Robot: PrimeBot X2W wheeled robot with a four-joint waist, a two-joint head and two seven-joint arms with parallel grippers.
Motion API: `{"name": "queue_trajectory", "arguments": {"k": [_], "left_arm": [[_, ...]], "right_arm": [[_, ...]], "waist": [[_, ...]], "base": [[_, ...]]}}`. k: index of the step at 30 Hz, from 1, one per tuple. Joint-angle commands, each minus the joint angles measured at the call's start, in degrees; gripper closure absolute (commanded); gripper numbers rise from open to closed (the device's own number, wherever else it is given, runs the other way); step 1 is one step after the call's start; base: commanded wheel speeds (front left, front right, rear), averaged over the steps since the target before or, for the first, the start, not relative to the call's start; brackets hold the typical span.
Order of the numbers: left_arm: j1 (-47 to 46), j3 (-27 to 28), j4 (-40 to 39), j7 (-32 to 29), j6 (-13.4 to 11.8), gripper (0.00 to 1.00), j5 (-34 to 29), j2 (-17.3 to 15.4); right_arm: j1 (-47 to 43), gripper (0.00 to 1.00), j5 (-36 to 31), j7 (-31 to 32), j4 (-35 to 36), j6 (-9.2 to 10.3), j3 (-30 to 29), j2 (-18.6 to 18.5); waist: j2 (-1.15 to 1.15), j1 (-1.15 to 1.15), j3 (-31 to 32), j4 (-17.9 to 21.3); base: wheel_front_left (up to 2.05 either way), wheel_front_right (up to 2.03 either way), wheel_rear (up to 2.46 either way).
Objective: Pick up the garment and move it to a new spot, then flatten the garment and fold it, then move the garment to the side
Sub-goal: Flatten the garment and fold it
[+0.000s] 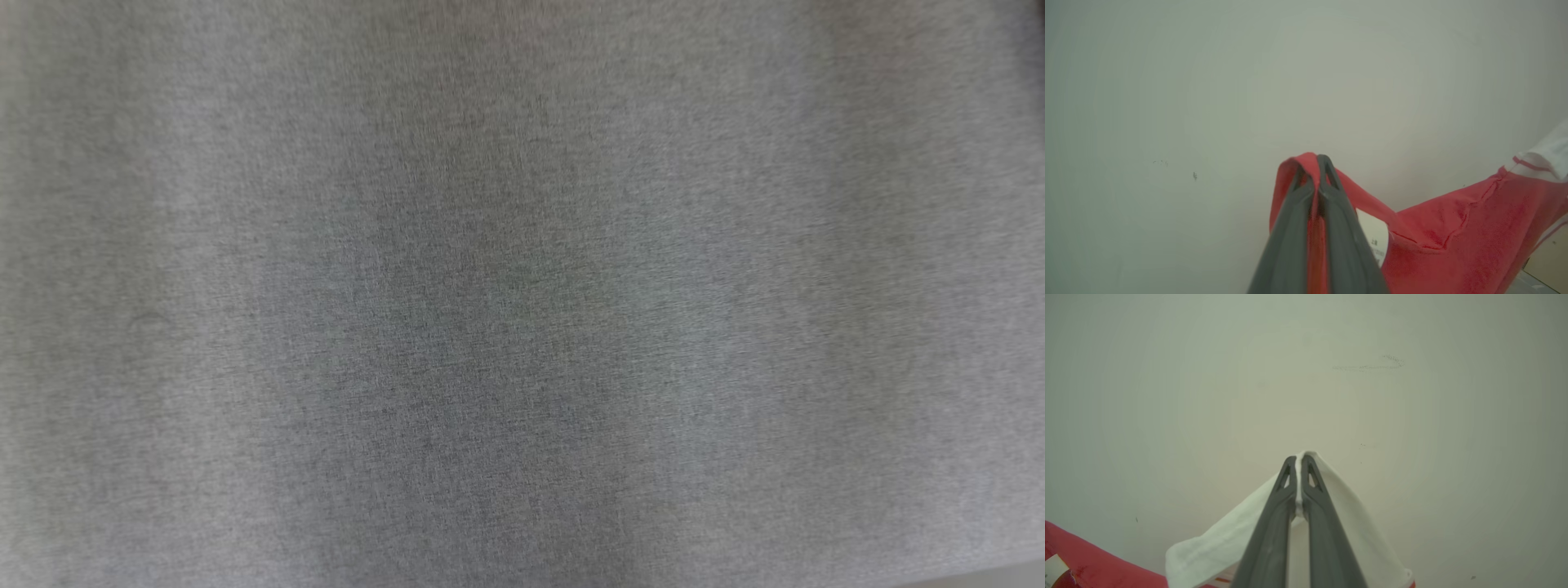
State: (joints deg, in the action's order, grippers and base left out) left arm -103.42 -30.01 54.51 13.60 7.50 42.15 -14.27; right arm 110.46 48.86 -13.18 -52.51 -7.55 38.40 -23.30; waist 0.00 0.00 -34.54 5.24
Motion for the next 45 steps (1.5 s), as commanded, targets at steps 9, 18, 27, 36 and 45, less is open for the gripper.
{"name": "queue_trajectory", "arguments": {"k": [9, 18, 27, 36, 45], "left_arm": [[28.86, 0.81, -15.97, 1.46, -2.69, 1.0, 4.11, -2.98], [57.82, 5.75, -35.58, 1.59, -8.64, 1.0, 6.46, -3.9], [81.57, 7.98, -49.29, 1.56, -12.56, 1.0, 3.43, -4.67], [95.78, 10.13, -52.84, 1.56, -13.18, 1.0, 1.92, -3.05], [105.71, 15.39, -51.38, 1.57, -11.43, 1.0, -0.1, 1.08]], "right_arm": [[-29.26, 1.0, 7.32, -1.55, 18.15, 0.16, -0.07, -7.2], [-58.12, 1.0, 8.31, -2.0, 30.71, 0.16, -7.47, -12.14], [-85.18, 1.0, 3.7, 0.16, 40.57, 0.16, -16.02, -9.85], [-106.22, 1.0, -2.69, 6.34, 47.79, 0.16, -27.1, -3.25], [-118.48, 1.0, -8.44, 15.3, 54.73, 0.16, -33.86, 3.86]], "waist": [[0.0, 0.0, 8.57, 0.7], [0.0, 0.0, 11.65, 1.74], [0.0, 0.0, 15.31, 2.5], [0.0, 0.0, 18.12, 1.16], [0.0, 0.0, 20.77, -0.14]], "base": [[0.0, 0.0, 0.0], [0.0, 0.0, 0.0], [0.0, 0.0, 0.0], [0.0, 0.0, 0.0], [0.0, 0.0, 0.0]]}}
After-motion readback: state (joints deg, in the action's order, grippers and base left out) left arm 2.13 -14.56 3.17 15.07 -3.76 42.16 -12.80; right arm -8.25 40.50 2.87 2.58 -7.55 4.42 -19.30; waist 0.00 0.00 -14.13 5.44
